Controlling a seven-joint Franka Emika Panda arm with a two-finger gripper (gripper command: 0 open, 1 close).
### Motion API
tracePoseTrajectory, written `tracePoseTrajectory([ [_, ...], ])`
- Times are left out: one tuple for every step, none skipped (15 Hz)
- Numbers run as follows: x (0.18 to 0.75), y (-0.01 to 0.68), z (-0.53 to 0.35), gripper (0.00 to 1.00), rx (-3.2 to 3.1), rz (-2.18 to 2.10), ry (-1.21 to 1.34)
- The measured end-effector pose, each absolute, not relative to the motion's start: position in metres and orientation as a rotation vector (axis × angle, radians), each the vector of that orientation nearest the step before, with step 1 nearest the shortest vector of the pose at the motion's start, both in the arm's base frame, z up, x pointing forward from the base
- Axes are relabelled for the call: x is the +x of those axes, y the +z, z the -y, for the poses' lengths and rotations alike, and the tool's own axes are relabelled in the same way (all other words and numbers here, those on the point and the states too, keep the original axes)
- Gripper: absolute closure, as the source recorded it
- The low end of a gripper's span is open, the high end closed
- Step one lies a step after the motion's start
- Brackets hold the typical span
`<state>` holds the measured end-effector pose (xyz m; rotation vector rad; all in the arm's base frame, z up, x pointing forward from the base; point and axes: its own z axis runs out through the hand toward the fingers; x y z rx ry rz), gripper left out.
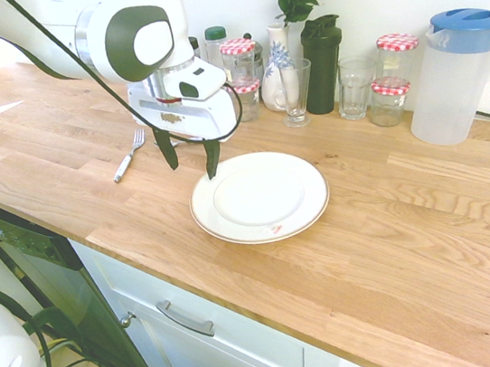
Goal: Put the fork into the plate
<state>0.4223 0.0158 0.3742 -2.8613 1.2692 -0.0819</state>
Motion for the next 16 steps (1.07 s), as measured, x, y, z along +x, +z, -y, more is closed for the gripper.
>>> tracePoseTrajectory([
  [0.422, 0.374, -0.016, 0.00, -2.861, -1.268, -0.080],
  [0.423, 0.373, -0.016, 0.00, -2.861, -1.251, -0.075],
  [0.423, 0.373, -0.021, 0.00, -2.867, -1.216, -0.078],
  [0.423, 0.374, -0.034, 0.00, -2.883, -1.173, -0.087],
  [0.423, 0.376, -0.054, 0.00, -2.908, -1.115, -0.097],
  [0.421, 0.378, -0.078, 0.00, -2.929, -1.069, -0.112],
  [0.419, 0.381, -0.102, 0.00, -2.946, -1.031, -0.132],
  [0.416, 0.386, -0.125, 0.00, -2.960, -1.001, -0.153],
  [0.414, 0.391, -0.142, 0.00, -2.970, -0.981, -0.169],
  [0.413, 0.395, -0.155, 0.00, -2.981, -0.967, -0.177],
  [0.415, 0.397, -0.163, 0.00, -2.987, -0.950, -0.177],
  [0.417, 0.396, -0.170, 0.00, -2.992, -0.931, -0.167],
  [0.421, 0.390, -0.178, 0.00, -3.001, -0.908, -0.143],
  [0.424, 0.383, -0.186, 0.00, -3.011, -0.885, -0.116],
  [0.428, 0.376, -0.195, 0.00, -3.019, -0.860, -0.090],
  [0.432, 0.371, -0.202, 0.00, -3.023, -0.843, -0.071],
])
